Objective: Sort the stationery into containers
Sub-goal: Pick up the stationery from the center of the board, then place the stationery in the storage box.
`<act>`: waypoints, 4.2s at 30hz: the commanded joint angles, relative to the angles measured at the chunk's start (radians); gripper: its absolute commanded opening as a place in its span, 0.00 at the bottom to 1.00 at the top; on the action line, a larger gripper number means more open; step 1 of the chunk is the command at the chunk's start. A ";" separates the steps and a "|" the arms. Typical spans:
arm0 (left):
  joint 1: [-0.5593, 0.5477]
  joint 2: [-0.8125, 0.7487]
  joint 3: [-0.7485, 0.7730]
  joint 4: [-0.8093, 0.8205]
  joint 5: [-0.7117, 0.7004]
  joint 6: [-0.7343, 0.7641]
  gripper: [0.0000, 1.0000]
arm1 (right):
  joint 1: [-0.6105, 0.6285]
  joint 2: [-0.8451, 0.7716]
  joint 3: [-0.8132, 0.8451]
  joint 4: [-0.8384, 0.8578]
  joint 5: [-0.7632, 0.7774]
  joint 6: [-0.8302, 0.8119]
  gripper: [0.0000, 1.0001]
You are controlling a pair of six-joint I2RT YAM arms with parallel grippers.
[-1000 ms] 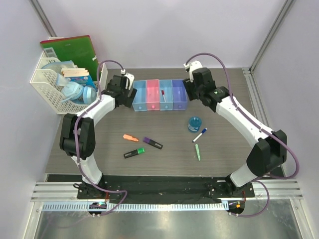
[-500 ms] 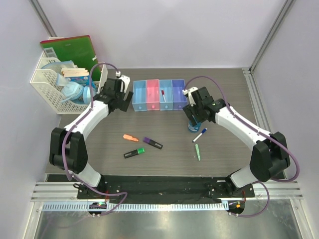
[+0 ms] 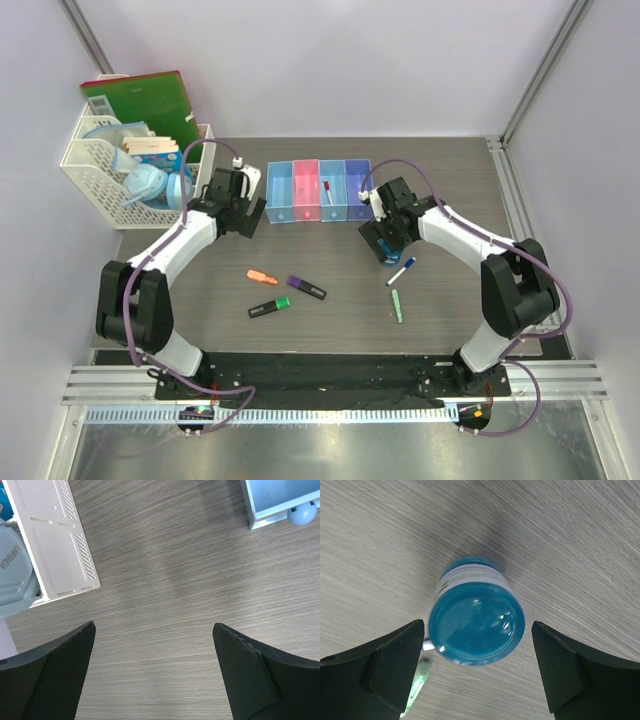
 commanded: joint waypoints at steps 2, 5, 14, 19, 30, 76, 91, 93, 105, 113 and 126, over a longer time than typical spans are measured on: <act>-0.004 -0.056 -0.022 0.011 0.042 0.009 1.00 | -0.033 0.043 0.052 0.042 -0.025 -0.030 0.94; -0.002 -0.069 -0.033 0.011 0.052 0.006 1.00 | -0.041 0.057 0.057 0.044 -0.030 -0.032 0.89; -0.002 -0.086 -0.048 0.006 0.114 0.000 1.00 | -0.044 0.028 0.060 0.053 -0.059 -0.033 0.26; -0.002 -0.115 -0.048 0.008 0.221 -0.028 1.00 | -0.052 -0.041 0.070 0.048 -0.249 -0.029 0.08; -0.002 -0.246 -0.096 0.076 0.898 -0.071 1.00 | -0.118 -0.175 0.178 0.037 -0.830 0.023 0.06; -0.150 -0.390 -0.320 0.890 1.083 -0.436 0.88 | -0.069 0.282 0.673 0.044 -1.540 0.183 0.10; -0.168 -0.373 -0.306 0.876 0.944 -0.405 0.82 | -0.014 0.278 0.650 0.042 -1.478 0.178 0.10; -0.168 -0.376 -0.306 0.865 0.938 -0.398 0.82 | -0.014 0.266 0.639 0.042 -1.475 0.175 0.10; -0.168 -0.419 -0.304 0.775 0.921 -0.321 0.81 | -0.038 0.196 0.583 0.050 -1.451 0.166 0.09; -0.168 -0.421 -0.288 0.729 0.919 -0.281 0.81 | -0.046 0.163 0.560 0.059 -1.455 0.172 0.09; -0.168 -0.422 -0.271 0.669 0.878 -0.231 0.81 | -0.047 0.126 0.529 0.087 -1.448 0.187 0.08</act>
